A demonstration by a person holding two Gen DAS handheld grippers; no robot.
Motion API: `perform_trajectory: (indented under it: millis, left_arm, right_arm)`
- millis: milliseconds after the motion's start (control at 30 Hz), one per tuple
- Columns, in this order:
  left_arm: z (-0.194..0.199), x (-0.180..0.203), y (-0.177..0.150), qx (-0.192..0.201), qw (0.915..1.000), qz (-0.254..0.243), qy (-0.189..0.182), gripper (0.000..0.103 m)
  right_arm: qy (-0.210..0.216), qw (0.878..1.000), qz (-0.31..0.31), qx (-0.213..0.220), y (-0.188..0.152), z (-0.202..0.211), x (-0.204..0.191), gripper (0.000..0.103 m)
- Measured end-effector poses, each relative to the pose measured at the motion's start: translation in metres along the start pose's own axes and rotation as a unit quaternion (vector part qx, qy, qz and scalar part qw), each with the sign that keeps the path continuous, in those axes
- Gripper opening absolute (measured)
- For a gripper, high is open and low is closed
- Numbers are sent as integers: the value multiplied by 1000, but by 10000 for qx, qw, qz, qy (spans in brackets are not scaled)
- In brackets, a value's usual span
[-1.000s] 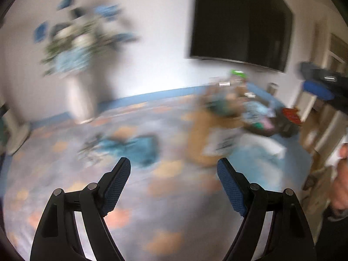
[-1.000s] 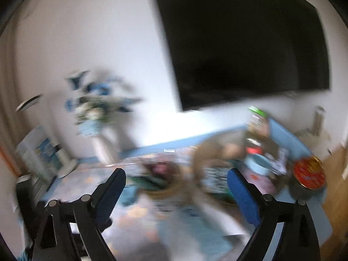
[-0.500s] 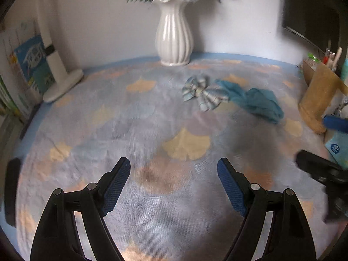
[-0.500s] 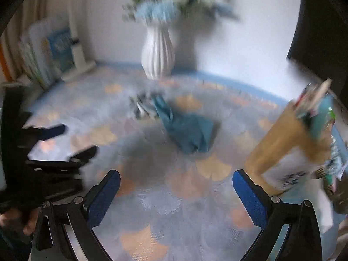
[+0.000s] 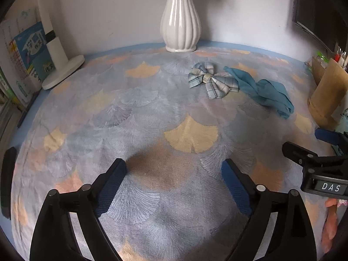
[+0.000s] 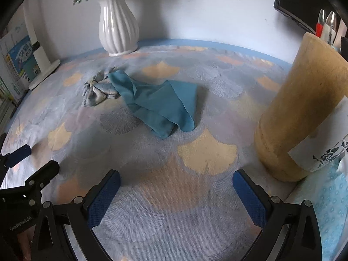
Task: Organize soft objects
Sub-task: 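Bring both open grippers back to the checked bow and teal cloth, then grasp the checked bow with the left gripper while the right grasps the teal cloth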
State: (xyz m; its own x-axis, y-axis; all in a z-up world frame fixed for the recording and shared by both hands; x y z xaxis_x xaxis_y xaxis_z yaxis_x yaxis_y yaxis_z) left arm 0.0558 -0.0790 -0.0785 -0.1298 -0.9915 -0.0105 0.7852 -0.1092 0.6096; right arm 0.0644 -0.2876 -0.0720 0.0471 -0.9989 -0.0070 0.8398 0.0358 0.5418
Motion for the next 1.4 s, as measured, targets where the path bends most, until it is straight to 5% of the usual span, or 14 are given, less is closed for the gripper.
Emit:
perform_trajectory:
  millis: [400, 633, 767, 833, 1133, 1233, 1300, 1400]
  left_arm:
    - [-2, -2, -1, -76, 9999, 94, 35, 95]
    - [4, -3, 24, -422, 9974, -281, -512, 94]
    - [11, 4, 72, -31, 9949, -319, -955, 94]
    - [-3, 14, 86, 11, 9929, -508, -1071, 84]
    - [-57, 40, 93, -238, 9871, -1084, -1156, 81]
    - [-65, 45, 97, -288, 9855, -1127, -1234, 81]
    - [-69, 48, 100, -296, 9840, -1151, -1330, 81]
    - [-74, 56, 100, -287, 9831, -1259, -1295, 77]
  right_arm:
    - [32, 10000, 8, -56, 2, -1, -3, 103]
    - [594, 9979, -121, -234, 19, 18, -12, 103]
    - [268, 9992, -244, -176, 48, 5, -6, 103]
    - [272, 9987, -385, -202, 56, -7, -5, 103]
    - [12, 9993, -355, -77, 65, -36, -5, 95]
    - [15, 9996, -267, 110, 70, -35, -6, 73]
    - [55, 9997, -93, 223, 72, -32, -13, 46]
    - [-10, 9993, 199, 329, 69, -27, -23, 28]
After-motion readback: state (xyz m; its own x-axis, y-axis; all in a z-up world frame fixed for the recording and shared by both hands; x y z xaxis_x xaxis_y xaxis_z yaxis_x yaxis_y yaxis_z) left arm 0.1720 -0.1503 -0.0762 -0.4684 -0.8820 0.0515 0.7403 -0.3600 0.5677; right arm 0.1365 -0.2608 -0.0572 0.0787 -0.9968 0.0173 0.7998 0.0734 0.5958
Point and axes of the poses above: each gripper's, at about its wrist camera, not at the fingertips, and z roughly against the way its jaws point, x to its right, y to its top, the point moved 9 cm from there along -z, roughly the way its jaws point, and after that the axes turned 1 degree about -y, right-handed, at the moved point
